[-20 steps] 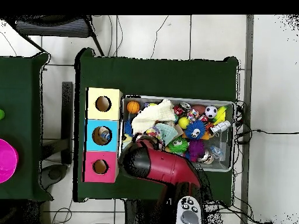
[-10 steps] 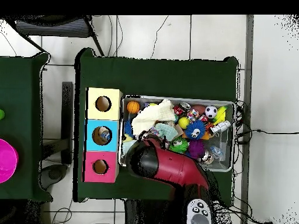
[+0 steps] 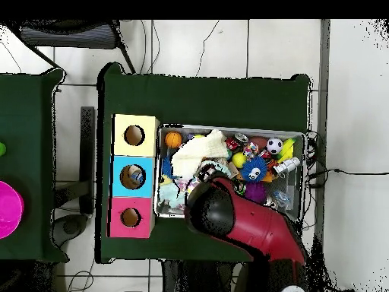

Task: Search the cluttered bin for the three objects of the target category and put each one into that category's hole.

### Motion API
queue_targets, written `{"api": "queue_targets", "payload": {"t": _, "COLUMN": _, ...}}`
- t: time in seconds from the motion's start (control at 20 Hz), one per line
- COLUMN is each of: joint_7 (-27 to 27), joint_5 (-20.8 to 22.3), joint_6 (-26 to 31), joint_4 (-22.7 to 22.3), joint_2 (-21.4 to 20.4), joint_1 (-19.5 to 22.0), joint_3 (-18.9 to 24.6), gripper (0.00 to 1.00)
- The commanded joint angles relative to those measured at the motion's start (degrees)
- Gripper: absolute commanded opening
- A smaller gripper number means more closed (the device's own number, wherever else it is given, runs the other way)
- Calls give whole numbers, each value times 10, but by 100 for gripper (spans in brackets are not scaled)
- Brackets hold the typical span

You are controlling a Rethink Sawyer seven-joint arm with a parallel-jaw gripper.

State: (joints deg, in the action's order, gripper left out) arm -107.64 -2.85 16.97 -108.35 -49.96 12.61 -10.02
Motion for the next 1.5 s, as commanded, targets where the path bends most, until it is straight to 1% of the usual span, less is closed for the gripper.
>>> {"api": "queue_targets", "payload": {"t": 0.05, "joint_7": 8, "joint_5": 10, "joint_6": 79, "joint_4": 18, "joint_2": -34, "joint_1": 41, "joint_3": 61, "gripper": 100}}
{"api": "queue_targets", "payload": {"t": 0.15, "joint_7": 15, "joint_5": 17, "joint_6": 67, "joint_4": 19, "joint_2": -31, "joint_1": 54, "joint_3": 70, "gripper": 100}}
{"api": "queue_targets", "payload": {"t": 0.35, "joint_7": 44, "joint_5": 45, "joint_6": 53, "joint_4": 48, "joint_2": -5, "joint_1": 89, "joint_3": 77, "gripper": 100}}
{"api": "queue_targets", "payload": {"t": 0.55, "joint_7": 53, "joint_5": 77, "joint_6": 17, "joint_4": 47, "joint_2": 29, "joint_1": 129, "joint_3": 91, "gripper": 100}}
{"api": "queue_targets", "payload": {"t": 0.6, "joint_7": 54, "joint_5": 87, "joint_6": 12, "joint_4": 52, "joint_2": 37, "joint_1": 135, "joint_3": 91, "gripper": 100}}
{"api": "queue_targets", "payload": {"t": 0.65, "joint_7": 54, "joint_5": 92, "joint_6": 16, "joint_4": 52, "joint_2": 36, "joint_1": 138, "joint_3": 93, "gripper": 100}}
{"api": "queue_targets", "payload": {"t": 0.7, "joint_7": 60, "joint_5": 104, "joint_6": 4, "joint_4": 49, "joint_2": 44, "joint_1": 156, "joint_3": 102, "gripper": 100}}
{"api": "queue_targets", "payload": {"t": 0.85, "joint_7": 66, "joint_5": 127, "joint_6": -6, "joint_4": 52, "joint_2": 60, "joint_1": 188, "joint_3": 125, "gripper": 100}}
{"api": "queue_targets", "payload": {"t": 1.1, "joint_7": 71, "joint_5": 165, "joint_6": -14, "joint_4": 66, "joint_2": 89, "joint_1": 237, "joint_3": 161, "gripper": 100}}
{"api": "queue_targets", "payload": {"t": 1.3, "joint_7": 78, "joint_5": 197, "joint_6": -7, "joint_4": 82, "joint_2": 103, "joint_1": 258, "joint_3": 177, "gripper": 100}}
{"api": "queue_targets", "payload": {"t": 1.35, "joint_7": 84, "joint_5": 206, "joint_6": -11, "joint_4": 82, "joint_2": 105, "joint_1": 271, "joint_3": 190, "gripper": 100}}
{"api": "queue_targets", "payload": {"t": 1.5, "joint_7": 99, "joint_5": 230, "joint_6": 16, "joint_4": 99, "joint_2": 114, "joint_1": 284, "joint_3": 204, "gripper": 100}}
